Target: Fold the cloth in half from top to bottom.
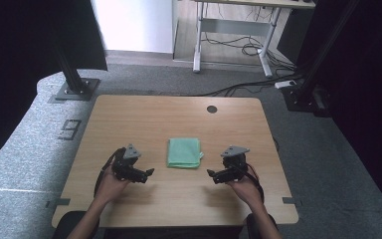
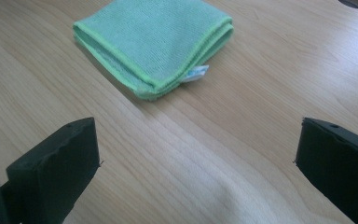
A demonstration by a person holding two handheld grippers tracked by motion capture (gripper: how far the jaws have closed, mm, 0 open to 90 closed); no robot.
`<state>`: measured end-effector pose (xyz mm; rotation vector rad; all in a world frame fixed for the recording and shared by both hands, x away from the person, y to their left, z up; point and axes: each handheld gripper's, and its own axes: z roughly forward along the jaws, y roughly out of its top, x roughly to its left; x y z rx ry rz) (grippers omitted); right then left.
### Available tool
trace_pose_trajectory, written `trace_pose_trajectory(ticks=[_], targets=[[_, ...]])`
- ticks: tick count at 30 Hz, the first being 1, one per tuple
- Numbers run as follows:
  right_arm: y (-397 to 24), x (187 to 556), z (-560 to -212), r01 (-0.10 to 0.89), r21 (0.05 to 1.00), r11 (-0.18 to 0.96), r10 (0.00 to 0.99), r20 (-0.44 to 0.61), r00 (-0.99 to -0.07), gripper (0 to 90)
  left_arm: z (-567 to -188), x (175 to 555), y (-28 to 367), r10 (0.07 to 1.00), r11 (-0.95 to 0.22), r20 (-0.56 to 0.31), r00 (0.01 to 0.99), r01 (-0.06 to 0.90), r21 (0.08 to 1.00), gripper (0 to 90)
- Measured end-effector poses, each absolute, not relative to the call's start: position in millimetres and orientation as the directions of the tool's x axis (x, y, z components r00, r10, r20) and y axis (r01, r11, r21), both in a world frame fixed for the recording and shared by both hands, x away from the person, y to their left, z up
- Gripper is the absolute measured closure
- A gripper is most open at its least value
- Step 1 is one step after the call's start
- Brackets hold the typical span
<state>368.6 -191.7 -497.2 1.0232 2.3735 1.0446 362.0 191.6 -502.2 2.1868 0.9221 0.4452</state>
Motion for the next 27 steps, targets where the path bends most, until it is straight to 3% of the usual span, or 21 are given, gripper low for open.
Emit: trace_pose_trajectory(ticks=[27], targets=[[-209.2,354.4,-542.0,0.536,0.708,0.459,0.761,-0.002,-0.649,0.0,-542.7,350.1,202.7,0.743,-0.497,0.006,0.670,0.545,0.675,0.0]])
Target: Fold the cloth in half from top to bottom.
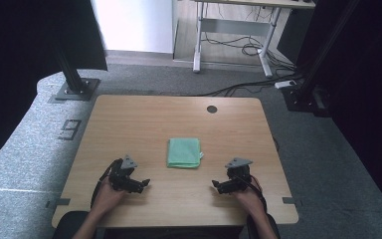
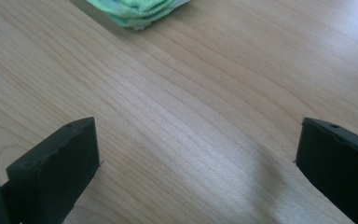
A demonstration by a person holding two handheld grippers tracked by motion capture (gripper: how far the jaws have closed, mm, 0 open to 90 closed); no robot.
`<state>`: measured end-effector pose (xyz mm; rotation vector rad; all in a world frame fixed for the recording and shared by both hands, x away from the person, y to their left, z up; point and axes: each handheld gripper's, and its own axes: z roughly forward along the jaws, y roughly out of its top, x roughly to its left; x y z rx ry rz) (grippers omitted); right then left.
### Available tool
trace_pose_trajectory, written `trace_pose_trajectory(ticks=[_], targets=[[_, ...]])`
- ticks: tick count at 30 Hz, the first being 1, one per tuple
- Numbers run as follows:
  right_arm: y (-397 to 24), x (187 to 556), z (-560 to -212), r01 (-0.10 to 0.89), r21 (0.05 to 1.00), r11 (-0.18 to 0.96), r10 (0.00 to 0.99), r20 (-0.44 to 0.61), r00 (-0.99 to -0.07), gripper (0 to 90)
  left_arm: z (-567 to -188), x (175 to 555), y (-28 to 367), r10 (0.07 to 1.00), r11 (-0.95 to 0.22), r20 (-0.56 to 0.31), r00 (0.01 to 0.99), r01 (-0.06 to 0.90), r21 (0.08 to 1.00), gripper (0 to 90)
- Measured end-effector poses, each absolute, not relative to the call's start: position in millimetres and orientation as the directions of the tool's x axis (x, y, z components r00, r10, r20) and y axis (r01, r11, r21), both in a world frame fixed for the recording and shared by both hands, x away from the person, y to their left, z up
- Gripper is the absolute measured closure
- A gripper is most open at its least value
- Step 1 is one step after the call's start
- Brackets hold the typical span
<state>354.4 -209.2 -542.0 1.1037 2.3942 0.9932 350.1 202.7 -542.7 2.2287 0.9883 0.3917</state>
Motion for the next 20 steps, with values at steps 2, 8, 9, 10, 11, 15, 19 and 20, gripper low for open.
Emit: trace_pose_trajectory(ticks=[2,8,9,10,11,15,19,20], targets=[[-208.6,354.4,-544.8,0.537,0.707,0.461,0.758,0.001,-0.652,0.0,-544.9,350.5,202.2,0.742,-0.501,0.005,0.670,0.549,0.669,0.0],[-205.5,354.0,-554.1,0.540,0.697,0.472,0.748,0.008,-0.663,0.0,-548.8,351.2,200.8,0.741,-0.503,-0.002,0.671,0.558,0.659,0.0],[-205.2,353.7,-555.3,0.533,0.706,0.467,0.747,0.006,-0.664,0.0,-548.9,351.5,201.0,0.742,-0.501,-0.006,0.670,0.561,0.659,0.0],[-205.0,353.6,-555.7,0.532,0.709,0.463,0.749,0.007,-0.662,0.0,-548.9,351.7,201.1,0.743,-0.500,-0.007,0.669,0.562,0.659,0.0],[-204.8,353.6,-556.0,0.531,0.711,0.461,0.750,0.008,-0.661,0.0,-548.9,351.7,201.0,0.743,-0.500,-0.008,0.669,0.563,0.658,0.0],[-204.5,353.5,-556.5,0.527,0.715,0.459,0.751,0.005,-0.661,0.0,-548.9,351.7,201.0,0.743,-0.500,-0.007,0.669,0.563,0.658,0.0],[-204.6,353.5,-556.6,0.527,0.715,0.459,0.751,0.005,-0.661,0.0,-549.0,352.1,201.1,0.741,-0.502,-0.007,0.672,0.561,0.658,0.0],[-204.6,353.5,-556.6,0.527,0.715,0.459,0.751,0.005,-0.661,0.0,-549.0,352.2,201.0,0.741,-0.502,-0.007,0.671,0.561,0.658,0.0]])
